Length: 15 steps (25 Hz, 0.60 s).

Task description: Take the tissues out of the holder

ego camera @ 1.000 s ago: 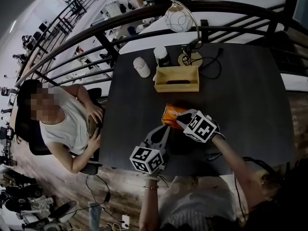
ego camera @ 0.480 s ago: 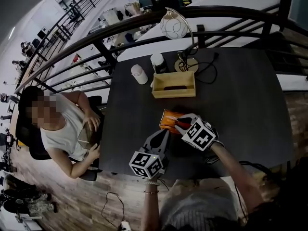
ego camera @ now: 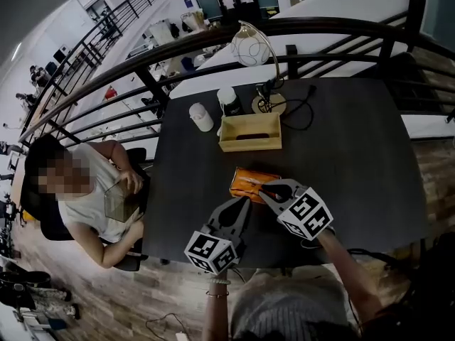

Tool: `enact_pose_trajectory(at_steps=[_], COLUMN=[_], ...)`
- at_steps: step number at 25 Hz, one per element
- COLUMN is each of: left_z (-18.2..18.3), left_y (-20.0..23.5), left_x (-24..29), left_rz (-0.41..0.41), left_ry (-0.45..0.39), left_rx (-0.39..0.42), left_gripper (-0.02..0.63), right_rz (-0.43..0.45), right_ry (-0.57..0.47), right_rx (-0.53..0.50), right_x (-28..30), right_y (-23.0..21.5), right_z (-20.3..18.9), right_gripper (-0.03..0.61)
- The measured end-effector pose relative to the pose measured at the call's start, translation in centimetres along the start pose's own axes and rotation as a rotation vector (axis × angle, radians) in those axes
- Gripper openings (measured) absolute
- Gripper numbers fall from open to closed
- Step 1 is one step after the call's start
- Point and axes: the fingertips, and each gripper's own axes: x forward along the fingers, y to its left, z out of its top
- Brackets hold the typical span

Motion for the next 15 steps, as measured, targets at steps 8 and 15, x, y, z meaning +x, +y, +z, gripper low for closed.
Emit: enact_pose_trajectory(at_steps=[8,15], left_z=[1.1,2.1], left_y=[-2.6,-3.5], left_x=[-0.5,-0.7], left_rz=[-0.019,-0.029], left_ry=[-0.004,-0.035], left_rx=[0.047,0.080], left_gripper=[0.008,0.008], right_rz=[-0.065,-0.055], right_ry=[-0.183,-0.293], right_rx=[0.008,-0.035], right_x=[-3.7,-5.4], right_y=[1.1,2.7], right_z=[3.5,5.5], right_gripper=[0.014,0.012])
